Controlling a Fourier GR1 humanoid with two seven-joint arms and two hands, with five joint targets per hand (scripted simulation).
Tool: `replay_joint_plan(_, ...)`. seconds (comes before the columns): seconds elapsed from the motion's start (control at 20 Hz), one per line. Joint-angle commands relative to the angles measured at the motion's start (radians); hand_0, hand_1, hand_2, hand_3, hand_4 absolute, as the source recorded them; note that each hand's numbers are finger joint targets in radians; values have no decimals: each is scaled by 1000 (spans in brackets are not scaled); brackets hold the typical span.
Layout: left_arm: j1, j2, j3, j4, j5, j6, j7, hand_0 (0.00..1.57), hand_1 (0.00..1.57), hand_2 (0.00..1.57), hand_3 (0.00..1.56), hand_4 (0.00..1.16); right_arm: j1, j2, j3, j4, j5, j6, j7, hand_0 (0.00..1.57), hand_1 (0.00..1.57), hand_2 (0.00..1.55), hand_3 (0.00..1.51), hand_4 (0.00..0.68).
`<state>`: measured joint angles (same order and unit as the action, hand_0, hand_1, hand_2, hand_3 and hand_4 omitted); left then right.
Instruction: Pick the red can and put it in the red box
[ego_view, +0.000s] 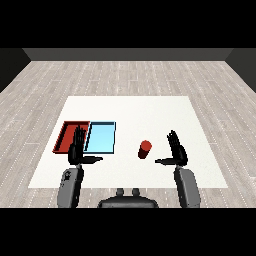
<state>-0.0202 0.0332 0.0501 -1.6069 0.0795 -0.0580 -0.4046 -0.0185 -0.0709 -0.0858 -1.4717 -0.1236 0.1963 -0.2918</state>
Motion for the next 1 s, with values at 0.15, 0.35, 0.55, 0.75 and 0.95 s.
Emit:
replay_joint_plan(0.15,-54,-4,15,110,3,-5,-65,0,0,0,0,0,-20,61,62,100,49,-24,-50,0,0,0,0,0)
replay_joint_plan(0.35,7,15,31,18,44,-26,-21,0,0,0,0,0,-108,53,28,225,18,-11,-66,0,0,0,0,0)
replay_joint_plan(0.55,39,3,-5,-64,26,-12,27,0,0,0,0,0,-120,70,51,303,20,-21,-130,0,0,0,0,0)
replay_joint_plan(0.75,10,20,21,43,26,-36,-39,0,0,0,0,0,-118,70,42,322,-22,5,-141,0,0,0,0,0)
replay_joint_plan(0.95,-33,-24,-16,6,-1,29,5,0,0,0,0,0,-219,69,49,454,-3,-33,-136,0,0,0,0,0)
